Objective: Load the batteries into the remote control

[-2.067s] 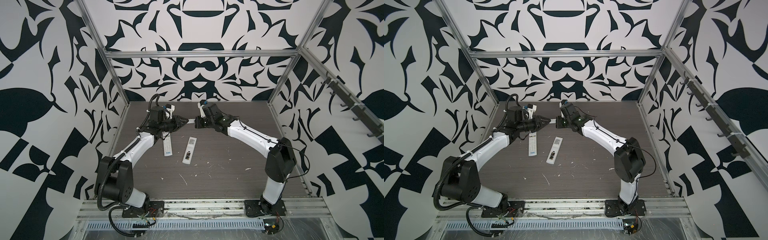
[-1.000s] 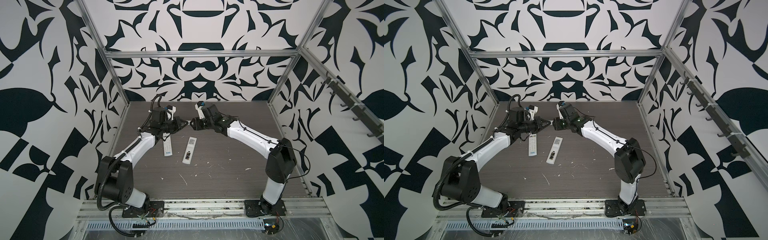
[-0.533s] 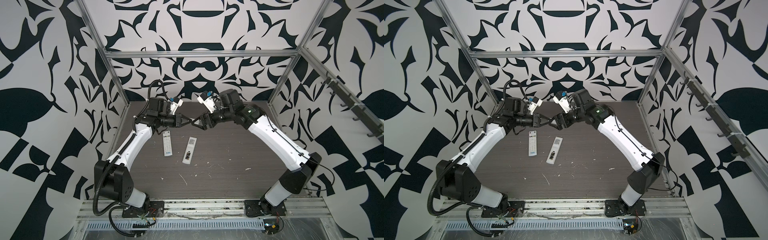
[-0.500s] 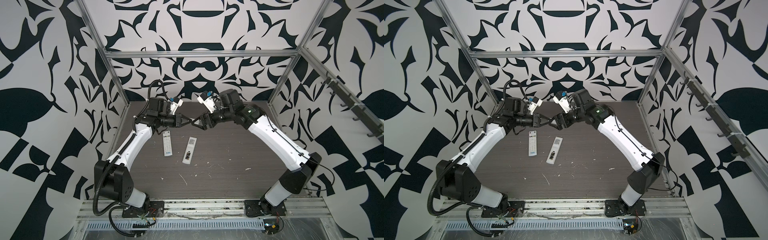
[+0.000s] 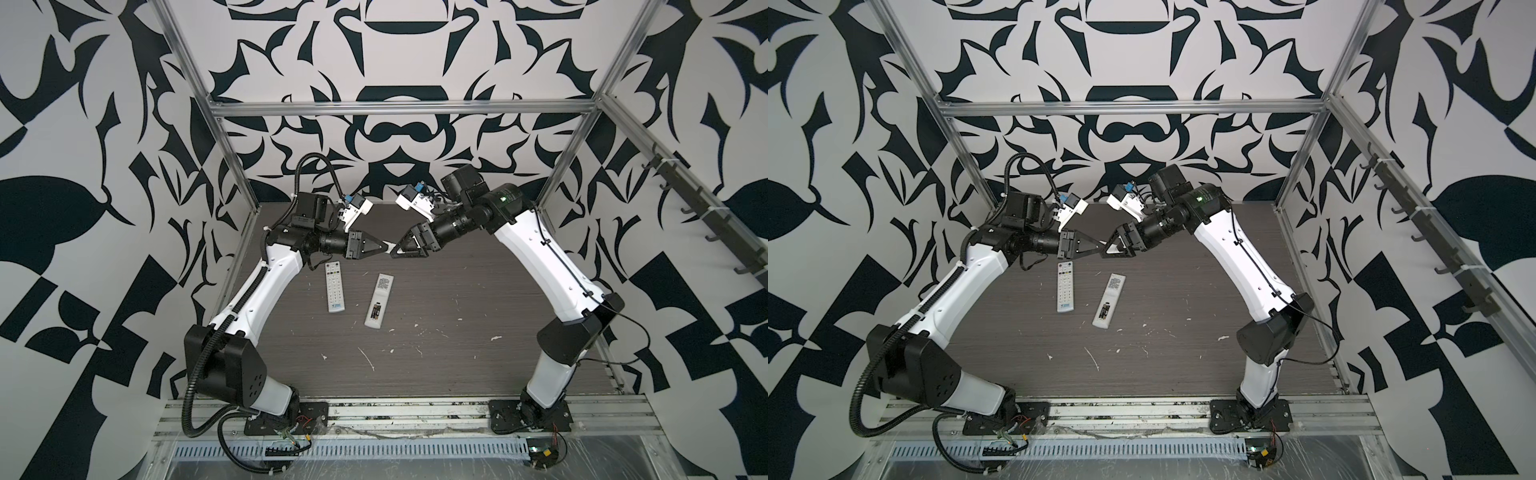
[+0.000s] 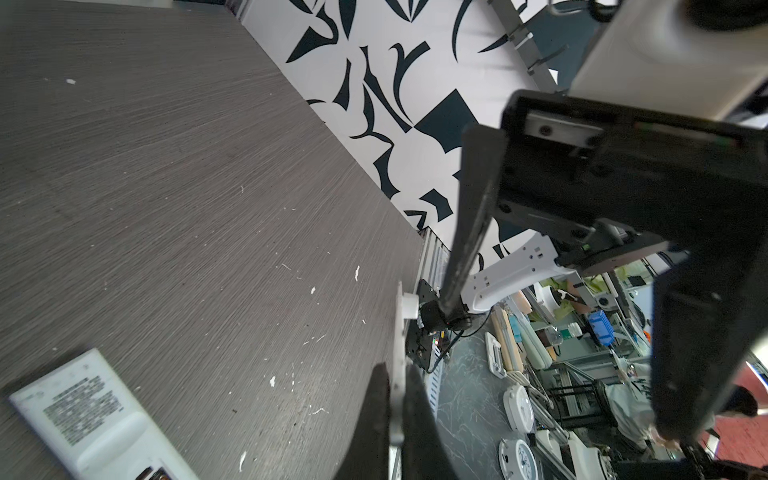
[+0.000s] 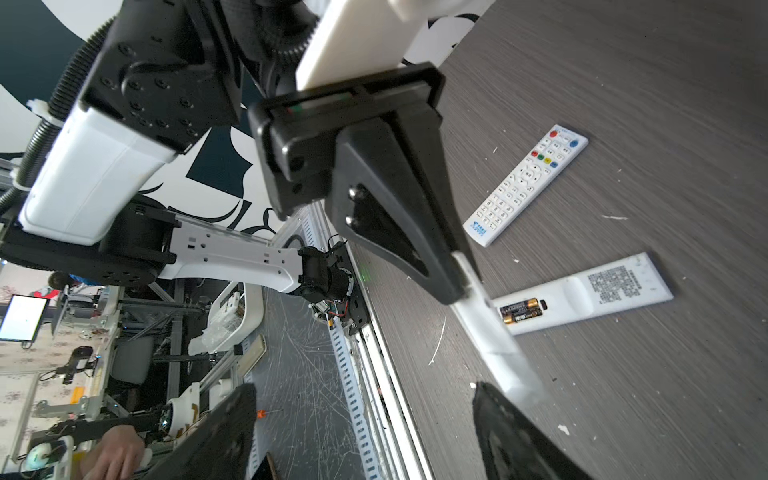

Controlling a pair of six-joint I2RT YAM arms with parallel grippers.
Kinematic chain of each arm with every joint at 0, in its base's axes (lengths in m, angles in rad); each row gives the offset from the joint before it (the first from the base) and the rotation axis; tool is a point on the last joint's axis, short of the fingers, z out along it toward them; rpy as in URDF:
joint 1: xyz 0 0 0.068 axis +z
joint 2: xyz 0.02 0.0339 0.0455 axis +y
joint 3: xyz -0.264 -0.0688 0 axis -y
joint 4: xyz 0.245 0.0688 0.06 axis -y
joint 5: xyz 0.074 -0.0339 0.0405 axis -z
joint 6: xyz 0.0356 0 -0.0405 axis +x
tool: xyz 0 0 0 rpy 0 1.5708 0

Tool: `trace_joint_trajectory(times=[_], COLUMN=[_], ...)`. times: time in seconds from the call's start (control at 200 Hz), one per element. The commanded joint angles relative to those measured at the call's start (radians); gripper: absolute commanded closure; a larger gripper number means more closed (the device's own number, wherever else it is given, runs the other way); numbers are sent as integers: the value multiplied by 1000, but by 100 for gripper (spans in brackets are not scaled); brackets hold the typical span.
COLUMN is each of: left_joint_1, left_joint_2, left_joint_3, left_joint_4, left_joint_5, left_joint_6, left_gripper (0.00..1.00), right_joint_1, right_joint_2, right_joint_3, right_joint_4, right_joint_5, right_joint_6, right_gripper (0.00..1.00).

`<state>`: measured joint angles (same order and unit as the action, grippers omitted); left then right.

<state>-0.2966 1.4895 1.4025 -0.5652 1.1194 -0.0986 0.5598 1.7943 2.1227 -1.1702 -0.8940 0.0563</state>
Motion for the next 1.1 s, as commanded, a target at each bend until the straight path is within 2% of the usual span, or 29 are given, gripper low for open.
trace_joint_trajectory(times=[0.0, 0.195, 0.36, 0.81, 1.095], left_joint_1=[1, -13, -24, -57, -61], left_joint_2=[-18, -22, -10, 8, 7], left_joint_3=[44, 48, 42, 58, 58], left_joint_4=[-30, -52, -74, -112, -112], left_joint_5=[109, 96, 85, 70, 56], left_joint_6=[48, 57, 74, 110, 99], left_gripper=[100, 100, 100, 100, 100], right_joint_1=[-14, -18, -18, 35, 43], right_joint_2=[-41, -57, -50, -19, -21], right_joint_3=[8, 4, 15, -16, -24], right_joint_4=[-21, -31, -29, -28, -45], right_joint_5=[-12, 83, 138, 138, 174], right_joint_6=[-14, -72, -106, -123, -143], right_gripper=[17, 21, 30, 49, 72])
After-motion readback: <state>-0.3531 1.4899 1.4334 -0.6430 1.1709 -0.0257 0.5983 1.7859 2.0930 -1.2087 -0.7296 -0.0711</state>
